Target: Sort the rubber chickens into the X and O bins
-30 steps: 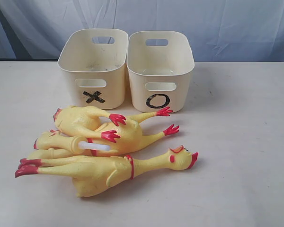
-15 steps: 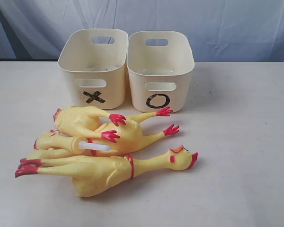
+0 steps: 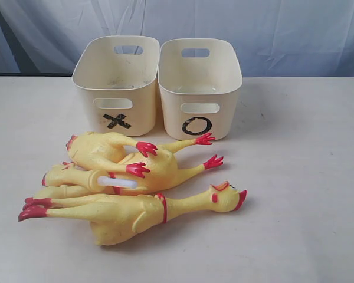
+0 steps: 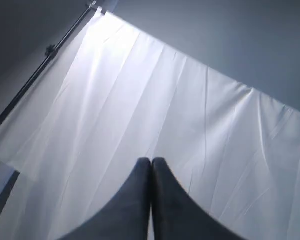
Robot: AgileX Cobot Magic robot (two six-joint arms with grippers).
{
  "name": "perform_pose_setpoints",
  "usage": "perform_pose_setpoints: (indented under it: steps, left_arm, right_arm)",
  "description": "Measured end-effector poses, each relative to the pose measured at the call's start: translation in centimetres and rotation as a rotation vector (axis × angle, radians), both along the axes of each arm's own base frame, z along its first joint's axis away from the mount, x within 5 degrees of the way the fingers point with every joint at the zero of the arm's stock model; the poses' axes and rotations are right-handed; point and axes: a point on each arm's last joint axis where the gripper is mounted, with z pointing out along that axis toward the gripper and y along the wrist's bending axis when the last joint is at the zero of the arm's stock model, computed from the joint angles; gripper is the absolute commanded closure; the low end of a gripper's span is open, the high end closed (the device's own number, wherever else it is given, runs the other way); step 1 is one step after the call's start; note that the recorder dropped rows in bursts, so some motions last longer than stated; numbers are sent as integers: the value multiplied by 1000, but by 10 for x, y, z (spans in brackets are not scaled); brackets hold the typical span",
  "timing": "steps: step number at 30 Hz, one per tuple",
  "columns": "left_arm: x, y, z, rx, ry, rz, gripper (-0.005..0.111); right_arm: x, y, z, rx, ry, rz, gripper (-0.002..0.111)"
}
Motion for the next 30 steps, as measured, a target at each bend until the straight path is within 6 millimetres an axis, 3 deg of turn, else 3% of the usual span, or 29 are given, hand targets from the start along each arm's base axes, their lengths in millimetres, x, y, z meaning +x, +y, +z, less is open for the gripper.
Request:
perform_pose_setpoints:
  steps: [3,14,23,30]
  left_arm:
    - [-1,-4,7,55,11,-7,107]
    - [13,-6,31,203,518,21,107]
    - [50,-8,44,476,785,47,107]
    - [91,-34,30,631,933,-220,107]
  right_arm:
    - [0,0,0,0,0,0,108]
    - [0,0,0,14,2,1,108]
    - [0,0,0,15,2,1,108]
    - [0,0,0,15,2,1,108]
